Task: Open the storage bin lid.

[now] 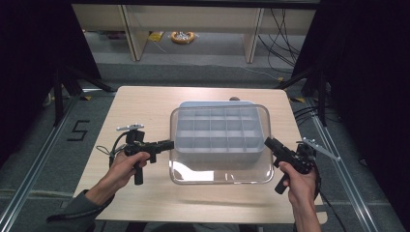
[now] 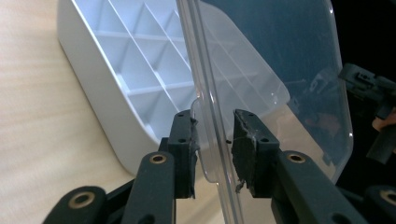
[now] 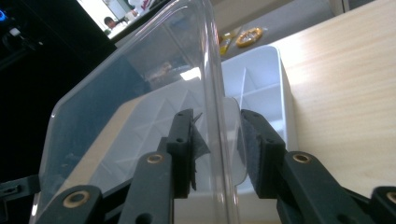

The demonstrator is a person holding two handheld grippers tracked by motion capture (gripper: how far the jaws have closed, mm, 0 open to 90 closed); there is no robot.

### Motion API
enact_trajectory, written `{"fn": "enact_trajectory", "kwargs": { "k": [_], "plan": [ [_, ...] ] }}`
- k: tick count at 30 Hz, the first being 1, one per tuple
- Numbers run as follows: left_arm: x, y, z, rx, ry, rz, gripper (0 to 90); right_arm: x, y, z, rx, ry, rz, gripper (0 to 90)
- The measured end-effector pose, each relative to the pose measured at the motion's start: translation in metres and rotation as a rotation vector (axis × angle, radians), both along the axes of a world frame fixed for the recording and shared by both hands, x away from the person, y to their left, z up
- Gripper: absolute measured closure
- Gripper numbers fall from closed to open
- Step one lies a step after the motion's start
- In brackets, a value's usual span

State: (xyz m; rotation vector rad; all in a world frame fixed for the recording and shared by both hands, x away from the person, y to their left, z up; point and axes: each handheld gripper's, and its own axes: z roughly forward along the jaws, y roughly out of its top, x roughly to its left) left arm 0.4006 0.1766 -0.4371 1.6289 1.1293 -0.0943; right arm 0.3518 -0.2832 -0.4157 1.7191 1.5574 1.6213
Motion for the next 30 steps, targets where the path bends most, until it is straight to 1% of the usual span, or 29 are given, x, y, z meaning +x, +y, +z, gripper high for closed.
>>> {"fn": "enact_trajectory", "kwargs": {
  "k": [1, 2, 3, 5, 6, 7, 9, 10, 11, 12, 14, 15, 16, 17, 18, 19, 20, 21, 22, 25, 26, 29, 30],
  "plan": [
    [-0.002, 0.0, -0.002, 0.006, 0.009, -0.01, 68.5, -0.002, 0.0, -0.001, -0.01, 0.001, -0.004, 66.9],
    [-0.003, 0.0, -0.005, 0.004, 0.007, -0.008, 68.3, -0.004, 0.002, -0.002, 0.013, 0.007, -0.001, 67.0],
    [-0.005, -0.001, -0.009, 0.02, 0.003, -0.001, 67.8, -0.007, 0.002, -0.005, 0.007, 0.006, 0.007, 67.0],
    [-0.006, 0.0, -0.011, 0.023, 0.003, -0.009, 68.5, -0.009, 0.003, -0.007, -0.002, 0.01, 0.006, 66.9],
    [-0.006, 0.0, -0.011, 0.023, 0.003, -0.009, 68.4, -0.009, 0.003, -0.007, -0.002, 0.01, 0.006, 66.9],
    [-0.006, 0.0, -0.012, 0.025, 0.002, -0.004, 68.4, -0.011, 0.004, -0.008, 0.008, 0.027, 0.003, 66.8],
    [-0.008, 0.001, -0.013, 0.023, 0.004, 0.001, 68.4, -0.011, 0.004, -0.009, 0.003, 0.023, 0.009, 66.7],
    [-0.009, 0.002, -0.013, 0.023, 0.005, 0.007, 68.2, -0.014, 0.006, -0.01, 0.013, 0.037, 0.0, 66.6],
    [-0.009, 0.002, -0.013, 0.023, 0.005, 0.007, 68.2, -0.014, 0.006, -0.01, 0.013, 0.037, 0.0, 66.6],
    [-0.01, 0.002, -0.012, 0.019, 0.002, 0.006, 68.2, -0.013, 0.005, -0.012, -0.016, 0.024, 0.014, 66.5],
    [-0.012, 0.004, -0.012, 0.019, -0.007, -0.003, 68.2, -0.015, 0.004, -0.014, -0.021, 0.028, 0.011, 66.4],
    [-0.014, 0.005, -0.011, 0.02, -0.007, 0.0, 68.2, -0.016, 0.005, -0.015, -0.002, 0.037, 0.012, 66.4],
    [-0.017, 0.005, -0.011, 0.019, -0.009, 0.003, 68.2, -0.019, 0.005, -0.017, 0.01, 0.025, 0.021, 66.4],
    [-0.017, 0.005, -0.011, 0.019, -0.009, 0.003, 68.3, -0.019, 0.005, -0.017, 0.01, 0.025, 0.021, 66.4],
    [-0.019, 0.006, -0.011, 0.014, -0.012, -0.008, 68.3, -0.02, 0.006, -0.018, 0.023, 0.035, 0.022, 66.4],
    [-0.022, 0.005, -0.012, 0.017, -0.01, -0.007, 68.3, -0.024, 0.005, -0.019, 0.024, 0.039, 0.022, 66.3],
    [-0.022, 0.005, -0.012, 0.017, -0.01, -0.007, 68.3, -0.026, 0.006, -0.018, 0.042, 0.055, 0.012, 66.4],
    [-0.025, 0.005, -0.014, 0.021, -0.008, -0.016, 68.3, -0.027, 0.004, -0.02, 0.012, 0.038, 0.016, 66.3],
    [-0.025, 0.005, -0.014, 0.021, -0.008, -0.016, 68.3, -0.029, 0.005, -0.021, 0.023, 0.046, 0.015, 66.4],
    [-0.03, 0.004, -0.017, 0.014, 0.002, -0.024, 68.3, -0.032, 0.004, -0.022, 0.025, 0.049, 0.016, 66.3],
    [-0.031, 0.004, -0.018, 0.017, 0.002, -0.03, 68.4, -0.036, 0.004, -0.023, 0.021, 0.046, 0.013, 66.3],
    [-0.037, 0.004, -0.021, 0.022, 0.005, -0.04, 68.3, -0.04, 0.003, -0.025, 0.019, 0.046, 0.015, 66.3],
    [-0.038, 0.003, -0.022, 0.02, 0.009, -0.038, 68.3, -0.041, 0.003, -0.026, 0.031, 0.047, 0.015, 66.2]
  ]
}}
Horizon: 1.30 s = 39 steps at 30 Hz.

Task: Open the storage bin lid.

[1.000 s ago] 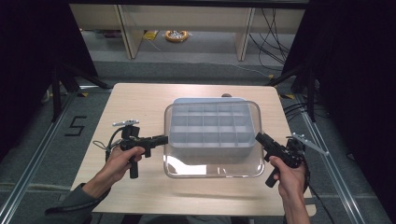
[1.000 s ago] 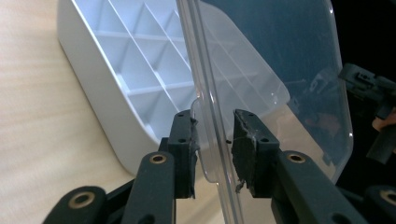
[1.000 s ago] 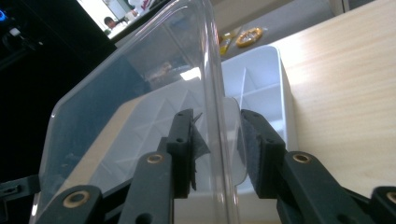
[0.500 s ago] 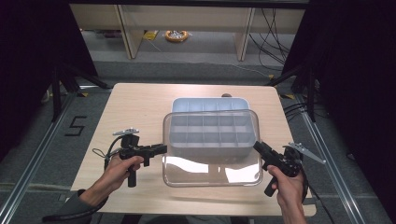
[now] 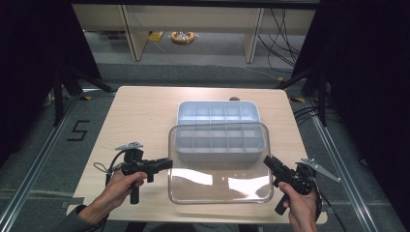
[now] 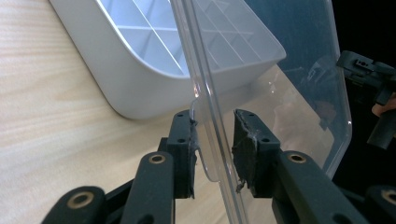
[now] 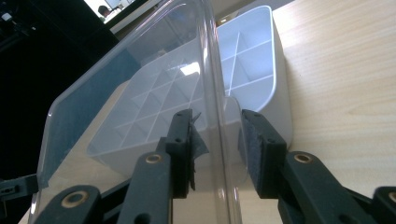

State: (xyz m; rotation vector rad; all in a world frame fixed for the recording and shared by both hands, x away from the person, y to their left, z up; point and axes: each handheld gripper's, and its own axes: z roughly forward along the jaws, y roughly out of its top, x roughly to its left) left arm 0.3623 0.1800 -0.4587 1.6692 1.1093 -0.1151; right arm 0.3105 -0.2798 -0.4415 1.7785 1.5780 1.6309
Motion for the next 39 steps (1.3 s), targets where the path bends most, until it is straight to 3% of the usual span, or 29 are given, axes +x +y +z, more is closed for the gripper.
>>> {"fn": "enact_trajectory", "kwargs": {
  "k": [2, 3, 10, 11, 15, 16, 17, 19, 20, 21, 24, 28, 29, 30, 32, 38, 39],
  "plan": [
    [-0.002, 0.0, -0.002, 0.005, 0.003, -0.003, 68.3, -0.006, -0.002, -0.005, -0.024, 0.003, 0.001, 66.2],
    [-0.003, 0.0, -0.003, 0.004, 0.006, -0.003, 68.4, -0.008, -0.001, -0.006, 0.006, 0.018, 0.005, 66.2],
    [-0.013, 0.0, -0.011, 0.016, 0.022, -0.02, 68.4, -0.02, -0.002, -0.016, -0.018, 0.041, -0.003, 66.0],
    [-0.015, -0.001, -0.011, 0.019, 0.026, -0.018, 68.3, -0.022, -0.002, -0.017, 0.007, 0.045, 0.001, 66.0],
    [-0.022, -0.003, -0.015, 0.037, 0.013, -0.021, 68.0, -0.031, -0.005, -0.023, -0.001, 0.04, 0.006, 65.9],
    [-0.024, -0.004, -0.016, 0.046, 0.01, -0.022, 67.8, -0.033, -0.003, -0.024, 0.018, 0.061, -0.001, 65.8],
    [-0.025, -0.003, -0.017, 0.049, 0.011, -0.026, 67.9, -0.035, -0.004, -0.026, -0.013, 0.053, -0.004, 65.4],
    [-0.027, -0.003, -0.02, 0.056, 0.017, -0.029, 67.9, -0.038, -0.003, -0.03, 0.02, 0.051, 0.01, 65.3],
    [-0.028, -0.004, -0.022, 0.054, 0.024, -0.03, 68.0, -0.039, -0.004, -0.03, -0.013, 0.068, -0.002, 65.4],
    [-0.029, -0.004, -0.024, 0.064, 0.029, -0.034, 67.8, -0.041, -0.003, -0.03, 0.009, 0.076, 0.002, 65.4],
    [-0.034, -0.007, -0.03, 0.068, 0.053, -0.036, 67.2, -0.042, -0.005, -0.032, 0.002, 0.061, 0.007, 65.3],
    [-0.038, -0.009, -0.034, 0.087, 0.049, -0.043, 67.1, -0.046, -0.005, -0.035, -0.023, 0.062, 0.009, 65.3],
    [-0.039, -0.009, -0.034, 0.088, 0.049, -0.047, 67.2, -0.048, -0.003, -0.035, -0.008, 0.093, -0.003, 65.2],
    [-0.04, -0.009, -0.035, 0.089, 0.051, -0.052, 67.3, -0.049, -0.005, -0.035, -0.035, 0.074, -0.001, 65.2],
    [-0.042, -0.009, -0.036, 0.097, 0.056, -0.057, 67.3, -0.05, -0.006, -0.038, -0.014, 0.077, 0.011, 65.1],
    [-0.042, -0.011, -0.043, 0.113, 0.077, -0.062, 66.6, -0.053, -0.006, -0.047, -0.034, 0.115, 0.008, 64.8],
    [-0.042, -0.012, -0.044, 0.115, 0.079, -0.061, 66.6, -0.053, -0.007, -0.046, -0.065, 0.124, -0.003, 64.8]
  ]
}}
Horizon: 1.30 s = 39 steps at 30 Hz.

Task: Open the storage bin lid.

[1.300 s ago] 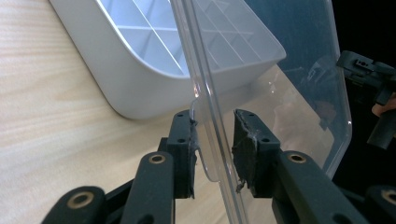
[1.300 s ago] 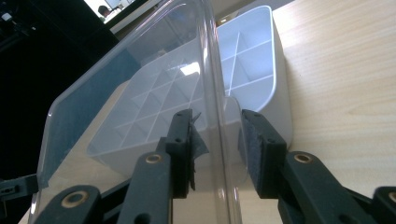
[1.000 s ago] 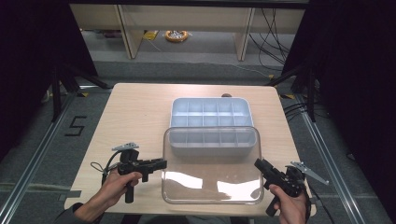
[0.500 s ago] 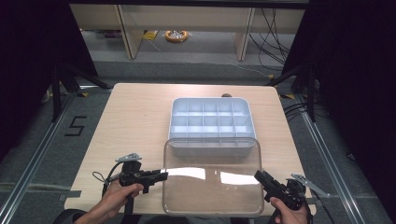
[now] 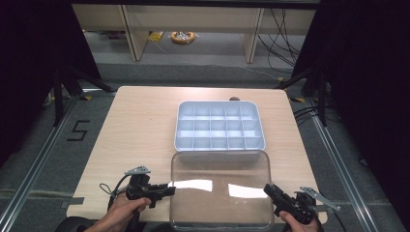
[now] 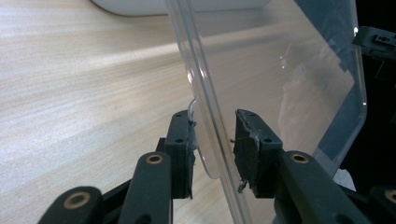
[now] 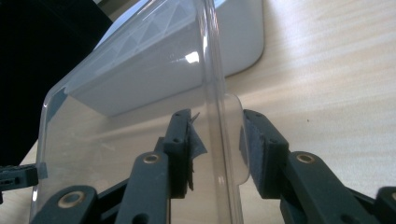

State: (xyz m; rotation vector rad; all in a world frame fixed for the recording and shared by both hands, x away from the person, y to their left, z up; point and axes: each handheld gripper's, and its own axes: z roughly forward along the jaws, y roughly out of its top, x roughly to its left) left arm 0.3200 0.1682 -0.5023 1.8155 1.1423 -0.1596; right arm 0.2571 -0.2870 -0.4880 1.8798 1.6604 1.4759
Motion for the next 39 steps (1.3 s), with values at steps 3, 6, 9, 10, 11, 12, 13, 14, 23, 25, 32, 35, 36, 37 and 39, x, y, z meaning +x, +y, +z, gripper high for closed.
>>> {"fn": "enact_trajectory", "kwargs": {
  "k": [3, 6, 9, 10, 11, 12, 13, 14, 23, 25, 32, 35, 36, 37, 39],
  "plan": [
    [0.0, 0.0, 0.0, 0.008, -0.008, -0.001, 66.0, 0.001, 0.001, -0.004, 0.035, -0.005, 0.025, 64.2],
    [-0.001, -0.001, 0.0, 0.017, -0.019, -0.002, 65.7, 0.001, 0.0, -0.006, 0.002, 0.002, 0.018, 63.8],
    [-0.002, -0.001, -0.001, 0.018, -0.016, -0.002, 65.6, 0.001, 0.001, -0.006, 0.008, 0.021, 0.014, 63.6],
    [-0.003, -0.002, -0.001, 0.022, -0.012, -0.009, 65.6, 0.0, 0.0, -0.005, -0.003, 0.031, 0.011, 63.3],
    [-0.003, -0.002, -0.001, 0.022, -0.012, -0.009, 65.6, 0.0, 0.0, -0.006, 0.002, 0.022, 0.024, 63.1],
    [-0.003, -0.002, -0.002, 0.026, -0.012, -0.017, 65.6, 0.0, 0.0, -0.006, 0.002, 0.022, 0.024, 63.1],
    [-0.005, -0.003, -0.003, 0.023, -0.007, -0.011, 65.5, 0.0, 0.002, -0.007, 0.029, 0.053, 0.008, 62.8],
    [-0.005, -0.003, -0.003, 0.023, -0.007, -0.011, 65.4, 0.0, 0.002, -0.007, 0.029, 0.053, 0.008, 62.8],
    [-0.003, -0.003, -0.007, 0.041, 0.007, -0.025, 63.8, 0.003, 0.002, -0.015, -0.022, 0.052, 0.037, 61.1],
    [-0.003, -0.003, -0.007, 0.04, 0.015, -0.025, 63.6, 0.004, 0.001, -0.014, -0.008, 0.049, 0.053, 61.1],
    [-0.003, -0.005, -0.01, 0.049, 0.023, -0.029, 62.5, 0.006, 0.001, -0.019, -0.04, 0.086, 0.028, 60.8],
    [-0.002, -0.006, -0.011, 0.056, 0.029, -0.033, 61.9, 0.006, 0.002, -0.02, -0.011, 0.092, 0.025, 60.7],
    [-0.002, -0.005, -0.011, 0.063, 0.029, -0.042, 61.7, 0.006, 0.003, -0.02, -0.011, 0.095, 0.025, 60.7],
    [-0.002, -0.006, -0.011, 0.064, 0.027, -0.041, 61.5, 0.008, 0.0, -0.021, -0.052, 0.069, 0.037, 60.6],
    [-0.003, -0.007, -0.011, 0.064, 0.029, -0.036, 61.2, 0.008, 0.0, -0.021, -0.042, 0.073, 0.038, 60.5]
  ]
}}
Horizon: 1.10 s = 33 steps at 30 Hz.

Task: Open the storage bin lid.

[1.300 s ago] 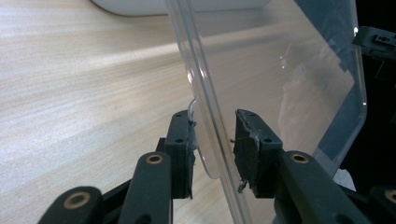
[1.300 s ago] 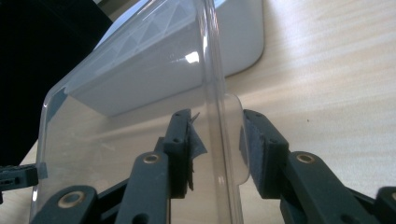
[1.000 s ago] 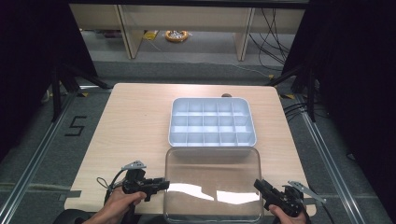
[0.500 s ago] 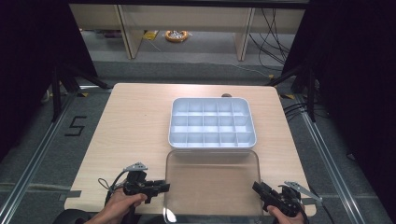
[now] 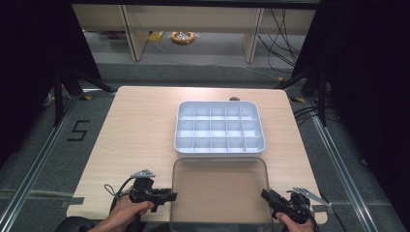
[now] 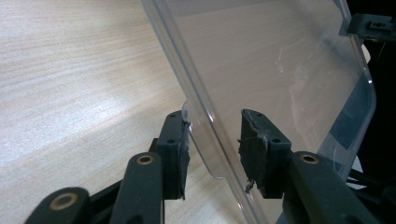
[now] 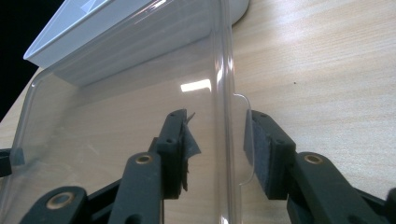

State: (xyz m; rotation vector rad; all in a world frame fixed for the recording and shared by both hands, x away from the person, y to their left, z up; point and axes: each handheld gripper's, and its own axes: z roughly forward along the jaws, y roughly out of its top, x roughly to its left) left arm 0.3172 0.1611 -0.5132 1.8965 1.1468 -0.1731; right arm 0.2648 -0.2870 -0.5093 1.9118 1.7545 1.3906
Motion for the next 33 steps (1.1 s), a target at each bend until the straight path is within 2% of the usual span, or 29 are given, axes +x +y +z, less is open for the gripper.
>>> {"fn": "enact_trajectory", "kwargs": {
  "k": [2, 4, 6, 7, 9, 11, 12, 13, 14, 15, 16, 17, 19, 21, 24, 27, 28, 29, 31, 32, 33],
  "plan": [
    [0.0004, 0.0002, -0.0005, 0.007, -0.001, -0.009, 60.7, -0.0002, -0.0006, 0.0005, -0.029, 0.011, -0.005, 60.5],
    [0.0009, 0.0002, -0.001, 0.007, 0.002, -0.016, 60.4, 0.0006, 0.0005, -0.0012, 0.005, 0.006, 0.001, 60.3],
    [0.0011, 0.0002, -0.0011, 0.007, 0.002, -0.018, 60.2, 0.0007, 0.0009, -0.0016, 0.003, 0.013, -0.005, 60.2],
    [0.0013, 0.0001, -0.0013, 0.009, 0.003, -0.019, 59.9, 0.0011, -0.0008, -0.002, -0.02, 0.008, 0.004, 60.2],
    [0.0016, -0.0002, -0.0017, 0.013, 0.003, -0.019, 59.7, 0.0011, -0.0005, -0.0018, -0.036, 0.013, -0.007, 60.2],
    [0.0016, -0.0007, -0.0018, 0.011, 0.005, -0.018, 59.6, 0.001, -0.0002, -0.0015, -0.009, 0.01, 0.0, 60.0],
    [0.0011, -0.0015, -0.0019, 0.009, 0.006, -0.013, 59.5, 0.0016, -0.0004, -0.0026, -0.017, 0.005, 0.0, 59.9],
    [0.0013, -0.0014, -0.0021, 0.014, 0.003, -0.021, 59.5, -0.0001, 0.0039, -0.0004, 0.044, 0.055, -0.026, 59.7],
    [0.0014, -0.0016, -0.0023, 0.017, 0.003, -0.024, 59.3, 0.0006, 0.0033, -0.0014, 0.025, 0.047, -0.026, 59.6],
    [0.0013, -0.002, -0.0026, 0.018, 0.005, -0.024, 59.0, 0.0024, -0.0003, -0.0037, -0.022, 0.009, -0.005, 59.6],
    [0.001, -0.0026, -0.0029, 0.022, 0.006, -0.023, 58.7, 0.0005, 0.004, -0.001, 0.052, 0.054, -0.025, 59.5],
    [0.0011, -0.0027, -0.003, 0.022, 0.011, -0.03, 57.8, 0.0028, 0.0003, -0.0041, -0.012, 0.014, -0.013, 59.3],
    [0.0008, -0.0031, -0.0031, 0.028, 0.008, -0.033, 57.3, 0.0025, -0.0002, -0.0036, -0.006, 0.025, 0.0, 58.8],
    [0.0008, -0.0033, -0.0029, 0.027, 0.01, -0.033, 55.8, 0.0032, -0.0011, -0.0046, -0.038, 0.028, -0.001, 58.0],
    [0.0009, -0.0034, -0.0028, 0.025, 0.01, -0.029, 53.8, 0.0035, -0.0003, -0.0052, -0.024, 0.028, -0.01, 56.9],
    [0.0017, -0.0025, -0.0018, 0.026, 0.008, -0.016, 49.0, 0.0028, -0.0011, -0.003, -0.036, 0.028, -0.012, 56.0],
    [0.0023, -0.0019, -0.0017, 0.026, 0.002, -0.011, 47.1, 0.0025, -0.0009, -0.0016, -0.023, 0.036, -0.019, 56.6],
    [0.0036, -0.0003, -0.0003, 0.015, -0.002, -0.001, 46.6, 0.0031, -0.0014, -0.0015, -0.002, 0.006, -0.023, 55.9],
    [0.0042, 0.0001, 0.001, 0.014, -0.009, 0.007, 41.5, 0.0028, -0.0015, -0.0009, -0.003, 0.008, -0.014, 55.2],
    [0.0039, 0.0009, 0.003, 0.03, -0.03, 0.016, 39.5, 0.0004, 0.0029, 0.0021, 0.051, 0.064, -0.03, 54.4],
    [0.0037, 0.001, 0.0035, 0.031, -0.039, 0.02, 39.5, 0.0004, 0.0029, 0.0021, 0.051, 0.064, -0.03, 54.4]
  ]
}}
